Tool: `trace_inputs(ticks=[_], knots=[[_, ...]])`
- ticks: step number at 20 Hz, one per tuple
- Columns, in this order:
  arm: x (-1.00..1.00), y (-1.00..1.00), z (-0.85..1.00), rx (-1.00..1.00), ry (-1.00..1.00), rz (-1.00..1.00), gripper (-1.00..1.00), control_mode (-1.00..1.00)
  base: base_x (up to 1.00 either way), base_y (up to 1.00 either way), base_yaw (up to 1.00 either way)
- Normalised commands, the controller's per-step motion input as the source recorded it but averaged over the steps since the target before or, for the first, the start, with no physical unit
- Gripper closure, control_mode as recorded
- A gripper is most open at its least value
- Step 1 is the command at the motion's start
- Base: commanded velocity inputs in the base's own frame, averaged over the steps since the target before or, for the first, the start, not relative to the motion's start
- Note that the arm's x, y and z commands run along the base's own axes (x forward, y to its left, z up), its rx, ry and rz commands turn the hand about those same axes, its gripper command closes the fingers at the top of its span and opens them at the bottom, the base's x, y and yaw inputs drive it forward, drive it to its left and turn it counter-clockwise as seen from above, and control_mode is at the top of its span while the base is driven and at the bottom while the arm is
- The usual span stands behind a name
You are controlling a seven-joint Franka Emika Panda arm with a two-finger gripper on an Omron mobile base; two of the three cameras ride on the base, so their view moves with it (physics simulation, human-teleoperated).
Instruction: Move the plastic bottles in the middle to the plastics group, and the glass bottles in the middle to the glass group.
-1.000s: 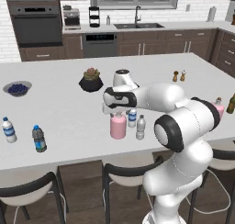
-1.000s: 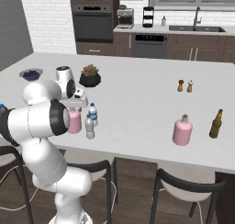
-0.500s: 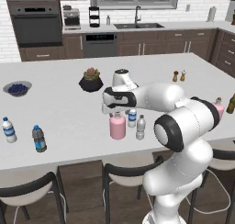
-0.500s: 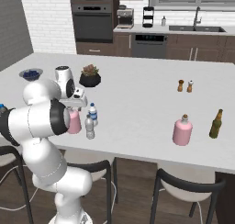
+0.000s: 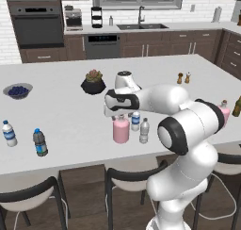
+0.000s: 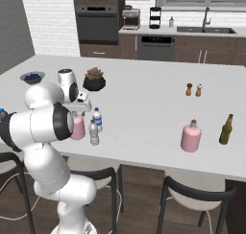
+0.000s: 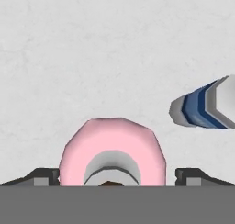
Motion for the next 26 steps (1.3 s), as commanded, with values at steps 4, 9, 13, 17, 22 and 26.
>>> trace_inputs(ticks=[4,9,13,17,22,26], knots=[[0.0,0.0,-0.05,0.0,-0.01,0.06,-1.0,-1.0,0.0,0.0,0.0],[0.0,0.0,-0.03,0.0,0.0,0.05,-1.0,-1.0,0.0,0.0,0.0],[0.0,0.0,-0.01,0.0,0.0,0.03,-1.0,-1.0,0.0,0.0,0.0],[0.0,0.0,-0.01,0.0,0.0,0.02,1.0,-1.0,0.0,0.0,0.0],[0.0,0.0,0.0,0.0,0.0,0.0,1.0,-1.0,0.0,0.0,0.0],[-0.03,0.0,0.0,0.0,0.0,0.0,1.0,-1.0,0.0,0.0,0.0]])
